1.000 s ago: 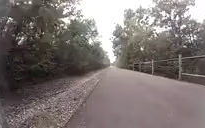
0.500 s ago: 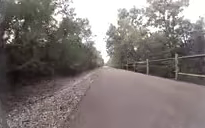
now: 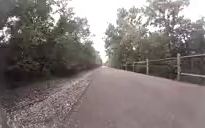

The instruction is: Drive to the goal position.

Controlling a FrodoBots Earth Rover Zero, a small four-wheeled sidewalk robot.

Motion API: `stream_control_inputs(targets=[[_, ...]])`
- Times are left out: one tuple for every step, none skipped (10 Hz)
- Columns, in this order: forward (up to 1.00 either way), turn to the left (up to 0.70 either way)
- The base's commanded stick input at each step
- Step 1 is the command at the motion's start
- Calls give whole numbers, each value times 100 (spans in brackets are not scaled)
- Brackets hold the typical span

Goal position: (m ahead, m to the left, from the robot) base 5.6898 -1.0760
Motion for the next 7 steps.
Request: stream_control_inputs(targets=[[70, 0], [70, 0], [70, 0], [70, 0], [70, 0], [70, 0], [70, 0]])
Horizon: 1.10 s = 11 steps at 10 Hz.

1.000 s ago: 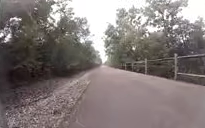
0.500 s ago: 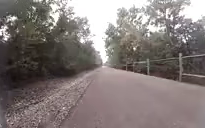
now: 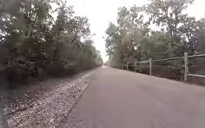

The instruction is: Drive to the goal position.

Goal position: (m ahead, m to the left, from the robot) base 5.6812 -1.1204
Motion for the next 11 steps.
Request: stream_control_inputs(targets=[[70, 0], [70, 0], [70, 0], [70, 0], [70, 0], [70, -10], [70, -28], [70, -29], [70, -27], [70, -9], [70, 0]])
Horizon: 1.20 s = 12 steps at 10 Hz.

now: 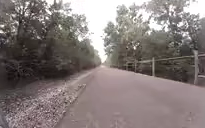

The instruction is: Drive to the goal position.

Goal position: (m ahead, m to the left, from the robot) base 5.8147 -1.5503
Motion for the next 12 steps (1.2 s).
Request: stream_control_inputs(targets=[[70, 0], [70, 0], [70, 0], [70, 0], [70, 0], [70, 0], [70, 0], [70, 0], [70, 0], [70, 0], [70, 0], [70, 0]])
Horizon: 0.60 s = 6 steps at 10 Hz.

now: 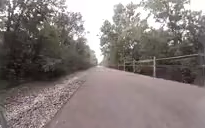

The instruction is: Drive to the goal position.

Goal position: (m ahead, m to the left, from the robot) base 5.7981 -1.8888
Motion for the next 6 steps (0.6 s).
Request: stream_control_inputs(targets=[[70, 0], [70, 0], [70, 0], [70, 0], [70, 0], [70, 0]])
